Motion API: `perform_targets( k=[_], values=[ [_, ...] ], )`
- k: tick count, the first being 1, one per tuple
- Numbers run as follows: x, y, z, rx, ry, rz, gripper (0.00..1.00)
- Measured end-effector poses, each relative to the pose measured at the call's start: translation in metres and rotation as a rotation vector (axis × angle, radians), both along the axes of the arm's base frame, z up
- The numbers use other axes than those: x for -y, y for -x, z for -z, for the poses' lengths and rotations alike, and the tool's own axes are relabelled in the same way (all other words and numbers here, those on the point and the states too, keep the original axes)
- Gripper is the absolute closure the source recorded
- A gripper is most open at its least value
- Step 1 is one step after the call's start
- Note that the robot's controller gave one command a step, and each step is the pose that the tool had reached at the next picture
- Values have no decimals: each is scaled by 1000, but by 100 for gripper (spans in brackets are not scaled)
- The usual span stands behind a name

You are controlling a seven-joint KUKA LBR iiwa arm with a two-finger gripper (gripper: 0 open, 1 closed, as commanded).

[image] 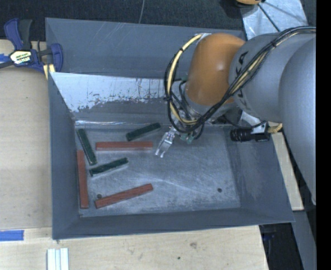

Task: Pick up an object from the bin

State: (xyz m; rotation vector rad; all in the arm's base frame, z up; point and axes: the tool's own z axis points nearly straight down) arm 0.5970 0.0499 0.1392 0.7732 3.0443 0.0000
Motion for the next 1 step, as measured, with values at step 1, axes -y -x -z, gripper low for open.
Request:
perform_targets(
  k=[1],
  values=[
    [0, -1, -1, 2, 0, 0, 0]
  ],
)
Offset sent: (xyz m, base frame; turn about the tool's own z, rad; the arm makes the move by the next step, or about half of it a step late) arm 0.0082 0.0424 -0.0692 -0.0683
